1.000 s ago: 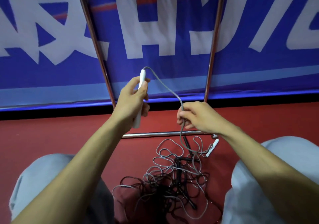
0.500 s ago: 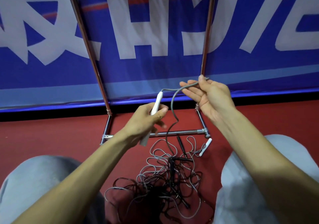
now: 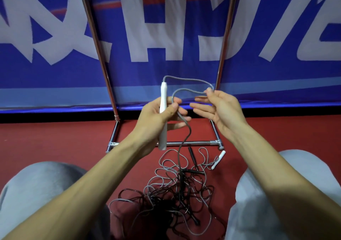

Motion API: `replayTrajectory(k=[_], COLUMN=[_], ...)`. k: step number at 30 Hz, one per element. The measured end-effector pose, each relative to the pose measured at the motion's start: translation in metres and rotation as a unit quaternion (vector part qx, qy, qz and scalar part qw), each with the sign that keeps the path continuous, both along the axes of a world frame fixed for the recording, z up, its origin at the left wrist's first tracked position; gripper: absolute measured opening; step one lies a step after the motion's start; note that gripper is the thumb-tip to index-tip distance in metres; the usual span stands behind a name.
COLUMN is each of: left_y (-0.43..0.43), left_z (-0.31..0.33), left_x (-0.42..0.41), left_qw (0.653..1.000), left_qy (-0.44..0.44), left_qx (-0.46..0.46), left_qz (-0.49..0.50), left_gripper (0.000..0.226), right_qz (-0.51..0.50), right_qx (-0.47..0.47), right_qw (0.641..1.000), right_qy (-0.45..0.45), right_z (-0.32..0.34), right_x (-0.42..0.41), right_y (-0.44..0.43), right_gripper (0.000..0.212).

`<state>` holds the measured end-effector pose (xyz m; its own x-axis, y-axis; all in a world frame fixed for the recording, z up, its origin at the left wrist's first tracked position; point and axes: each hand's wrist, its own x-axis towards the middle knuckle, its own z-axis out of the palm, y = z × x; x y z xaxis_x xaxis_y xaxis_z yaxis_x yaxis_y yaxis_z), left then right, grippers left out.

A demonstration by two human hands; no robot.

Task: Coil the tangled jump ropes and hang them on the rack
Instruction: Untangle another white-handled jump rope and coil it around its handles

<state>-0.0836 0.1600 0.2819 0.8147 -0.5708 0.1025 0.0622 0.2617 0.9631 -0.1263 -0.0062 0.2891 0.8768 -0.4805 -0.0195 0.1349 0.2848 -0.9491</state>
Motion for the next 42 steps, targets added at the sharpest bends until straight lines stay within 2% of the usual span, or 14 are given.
replayTrajectory(k=[4,7,11,14,16,18,21,26,28,30,34,36,38,42], left_y=[0.008,0.013,0.022,0.029,0.031,0.031,0.028,0.017,0.012,0.008,0.004,0.002,-0.001,-0.007], left_z=[0.008,0.013,0.021,0.024,0.026,0.026,0.021,0.005,0.000,-0.003,-0.007,-0.010,-0.016,-0.029], left_x=[0.014,0.024,0.028,0.028,0.029,0.031,0.033,0.033,0.033,0.030,0.024,0.022,0.019,0.010], left_qw=[0.984,0.959,0.890,0.880,0.883,0.886,0.893,0.924,0.950,0.975,0.988,0.988,0.990,0.975], left_qy=[0.100,0.189,0.321,0.319,0.313,0.312,0.312,0.290,0.246,0.187,0.141,0.142,0.121,-0.032], left_qx=[-0.116,-0.194,-0.319,-0.349,-0.348,-0.340,-0.316,-0.234,-0.167,-0.079,0.008,0.027,0.070,0.219], left_qz=[0.085,0.089,0.051,0.039,0.039,0.051,0.072,0.092,0.096,0.089,0.060,0.047,0.034,-0.024], left_gripper=[0.008,0.008,0.018,0.023,0.020,0.016,0.012,0.013,0.009,0.014,0.021,0.023,0.022,0.015], right_qz=[0.122,0.214,0.316,0.407,0.388,0.309,0.202,0.113,0.097,0.084,0.038,0.037,0.044,0.020], right_qx=[0.041,-0.051,-0.265,-0.290,-0.323,-0.380,-0.397,-0.347,-0.353,-0.380,-0.402,-0.325,-0.205,0.002], right_qw=[0.991,0.973,0.900,0.847,0.846,0.858,0.881,0.923,0.926,0.919,0.912,0.942,0.977,1.000], right_qy=[0.044,0.076,0.140,0.180,0.168,0.153,0.162,0.124,0.090,0.067,0.078,0.072,0.043,-0.012], right_z=[-0.011,-0.024,-0.042,-0.041,-0.035,-0.031,-0.029,-0.018,-0.010,-0.003,0.003,0.006,0.013,0.025], right_x=[0.002,0.006,0.007,0.001,-0.001,0.000,-0.001,-0.003,-0.004,-0.006,-0.012,-0.014,-0.016,-0.015], right_y=[0.012,0.025,0.040,0.043,0.041,0.037,0.028,0.020,0.015,0.010,-0.001,-0.002,-0.002,-0.009], right_gripper=[0.031,0.028,0.017,0.012,0.017,0.021,0.026,0.026,0.025,0.023,0.021,0.020,0.017,0.017])
